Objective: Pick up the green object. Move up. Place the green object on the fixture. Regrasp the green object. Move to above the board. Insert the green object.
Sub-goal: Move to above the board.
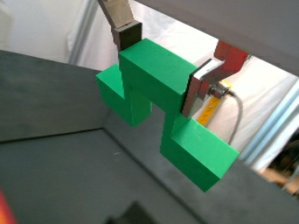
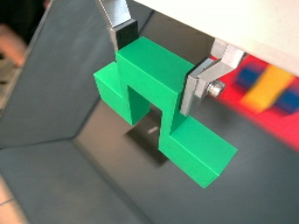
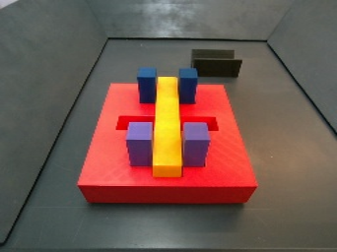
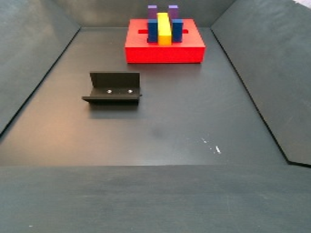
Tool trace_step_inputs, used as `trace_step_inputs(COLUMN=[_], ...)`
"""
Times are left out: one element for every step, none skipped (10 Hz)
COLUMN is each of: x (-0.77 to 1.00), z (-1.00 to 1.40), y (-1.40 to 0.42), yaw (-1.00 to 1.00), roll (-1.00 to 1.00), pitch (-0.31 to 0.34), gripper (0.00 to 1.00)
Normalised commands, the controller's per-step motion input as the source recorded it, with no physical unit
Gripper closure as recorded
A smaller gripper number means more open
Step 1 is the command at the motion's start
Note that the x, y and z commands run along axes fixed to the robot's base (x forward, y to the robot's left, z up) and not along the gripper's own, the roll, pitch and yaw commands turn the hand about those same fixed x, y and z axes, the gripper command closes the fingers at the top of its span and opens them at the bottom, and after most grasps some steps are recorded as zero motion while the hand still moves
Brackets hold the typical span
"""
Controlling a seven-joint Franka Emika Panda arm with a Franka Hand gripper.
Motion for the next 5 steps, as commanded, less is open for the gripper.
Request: trace_step_inputs(x=[-1.19,-0.89,-0.58,-0.41,-0.19], z=[0.28,0.21,0.11,0.07,0.04], y=[-1.4,-0.99,-0.59,-0.4,-0.14], yaw=[-0.02,-0.01,-0.01,-0.01,-0.02], roll=[-1.0,-1.0,-1.0,-1.0,-1.0], pitch=[0.026,0.018,0.017,0.019,0.013], gripper=[1.0,1.0,1.0,1.0,1.0])
